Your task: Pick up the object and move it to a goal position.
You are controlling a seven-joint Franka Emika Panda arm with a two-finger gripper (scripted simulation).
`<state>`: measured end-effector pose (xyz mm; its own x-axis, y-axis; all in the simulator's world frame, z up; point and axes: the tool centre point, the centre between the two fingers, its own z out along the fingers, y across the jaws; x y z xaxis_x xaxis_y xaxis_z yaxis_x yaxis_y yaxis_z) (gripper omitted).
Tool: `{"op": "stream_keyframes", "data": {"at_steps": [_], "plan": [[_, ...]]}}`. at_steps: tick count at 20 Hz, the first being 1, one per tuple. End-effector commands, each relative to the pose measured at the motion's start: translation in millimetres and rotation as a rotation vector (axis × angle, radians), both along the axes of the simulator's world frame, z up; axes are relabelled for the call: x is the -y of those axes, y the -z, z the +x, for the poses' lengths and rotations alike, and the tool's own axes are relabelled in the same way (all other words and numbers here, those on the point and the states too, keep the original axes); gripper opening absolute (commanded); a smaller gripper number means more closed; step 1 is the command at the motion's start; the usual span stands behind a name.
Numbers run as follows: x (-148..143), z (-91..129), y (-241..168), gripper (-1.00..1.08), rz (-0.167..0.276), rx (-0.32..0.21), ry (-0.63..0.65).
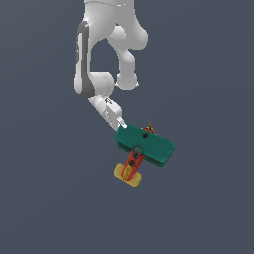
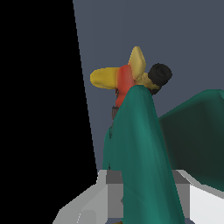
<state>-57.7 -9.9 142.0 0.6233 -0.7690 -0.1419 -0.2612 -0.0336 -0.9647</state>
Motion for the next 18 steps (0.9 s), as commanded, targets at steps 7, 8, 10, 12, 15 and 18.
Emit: {"op": "stream_keyframes", "data": {"at_steps": [7,8,10,12,15,18], "plan": [[0.9,0.4,-0.9,-1.0,0.0,0.0,0.0],[1.9,0.9,-2.0,-1.0,0.0,0.0,0.0],[5.5,2.5,-5.5,-1.0,-0.001,0.0,0.0],[10.8,4.9,-10.6,-1.0,-0.001,0.0,0.001],[22.0,10.0,-21.6,-1.0,-0.002,-0.001,0.001],[36.9,16.9,-36.3,-1.0,-0.003,-0.002,0.002]]}}
